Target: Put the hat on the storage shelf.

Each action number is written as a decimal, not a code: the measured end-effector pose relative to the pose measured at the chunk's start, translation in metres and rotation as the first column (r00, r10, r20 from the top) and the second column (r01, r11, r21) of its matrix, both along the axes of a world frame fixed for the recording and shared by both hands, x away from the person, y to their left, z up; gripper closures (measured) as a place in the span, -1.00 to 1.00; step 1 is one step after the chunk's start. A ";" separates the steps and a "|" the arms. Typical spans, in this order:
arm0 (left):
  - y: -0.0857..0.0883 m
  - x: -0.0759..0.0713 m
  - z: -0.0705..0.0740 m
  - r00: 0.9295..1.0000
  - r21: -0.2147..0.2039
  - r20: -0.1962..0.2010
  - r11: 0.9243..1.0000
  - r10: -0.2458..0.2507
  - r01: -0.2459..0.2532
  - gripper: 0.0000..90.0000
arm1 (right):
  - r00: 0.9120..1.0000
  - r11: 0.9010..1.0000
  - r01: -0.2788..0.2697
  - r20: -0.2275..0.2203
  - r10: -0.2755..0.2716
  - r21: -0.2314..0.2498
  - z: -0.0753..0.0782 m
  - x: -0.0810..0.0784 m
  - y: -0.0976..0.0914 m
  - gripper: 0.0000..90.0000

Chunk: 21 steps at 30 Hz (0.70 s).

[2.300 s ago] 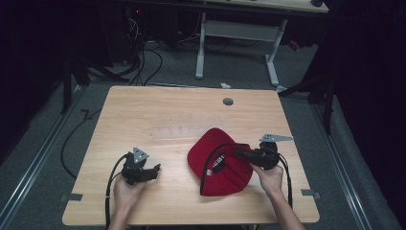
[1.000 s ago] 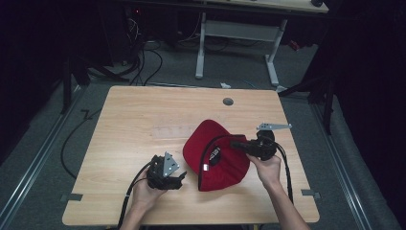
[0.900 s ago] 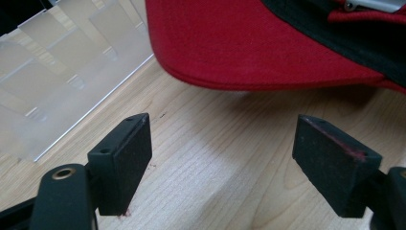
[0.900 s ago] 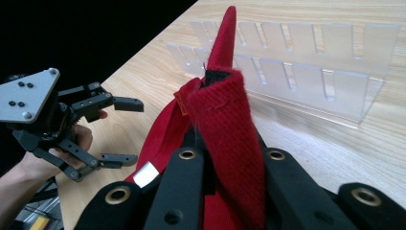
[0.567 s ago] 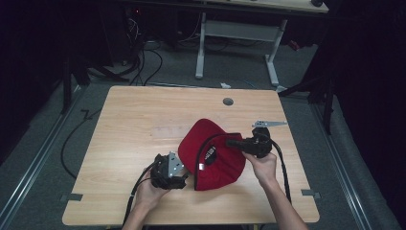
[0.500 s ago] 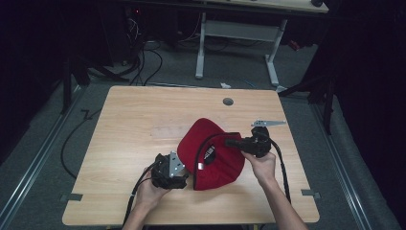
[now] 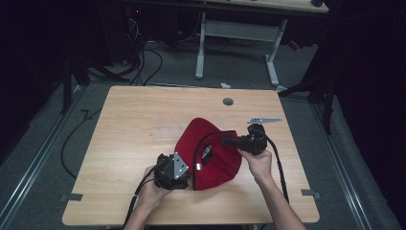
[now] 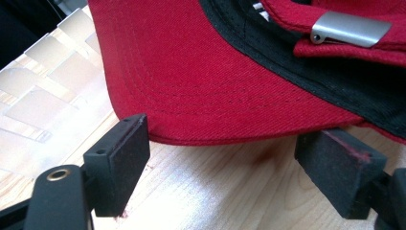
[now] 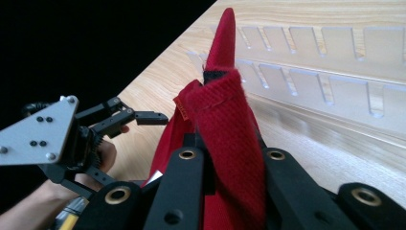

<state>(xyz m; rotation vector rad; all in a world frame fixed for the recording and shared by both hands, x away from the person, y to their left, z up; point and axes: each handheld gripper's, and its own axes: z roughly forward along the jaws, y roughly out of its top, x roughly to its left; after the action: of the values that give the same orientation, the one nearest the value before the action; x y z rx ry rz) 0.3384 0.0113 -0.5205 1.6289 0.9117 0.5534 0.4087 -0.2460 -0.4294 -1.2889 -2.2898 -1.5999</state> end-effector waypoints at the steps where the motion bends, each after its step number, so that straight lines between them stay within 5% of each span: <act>1: 0.000 0.000 -0.001 1.000 0.003 0.001 1.000 0.000 0.000 -0.56 | 1.000 1.000 -0.003 -0.003 0.003 0.008 0.000 0.000 0.000 0.89; 9: 0.003 0.006 -0.011 0.999 0.025 0.002 0.999 0.033 -0.033 -0.60 | 0.999 0.999 -0.025 -0.027 0.026 0.034 0.002 0.001 -0.003 0.89; 16: 0.001 0.000 -0.005 0.999 0.000 0.044 1.000 0.012 -0.012 -0.59 | 0.999 1.000 -0.029 -0.029 0.029 0.002 0.003 0.002 0.006 0.89; 21: 0.006 -0.002 0.003 0.999 -0.045 0.038 0.999 -0.004 0.005 -0.56 | 0.999 1.000 -0.024 -0.043 0.024 -0.017 0.002 0.004 0.006 0.88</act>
<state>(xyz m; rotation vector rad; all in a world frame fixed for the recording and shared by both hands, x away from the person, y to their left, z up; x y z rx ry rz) 0.3361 0.0175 -0.5178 1.5743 0.8862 0.5554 0.4127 -0.2396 -0.4275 -1.2815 -2.2902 -1.5332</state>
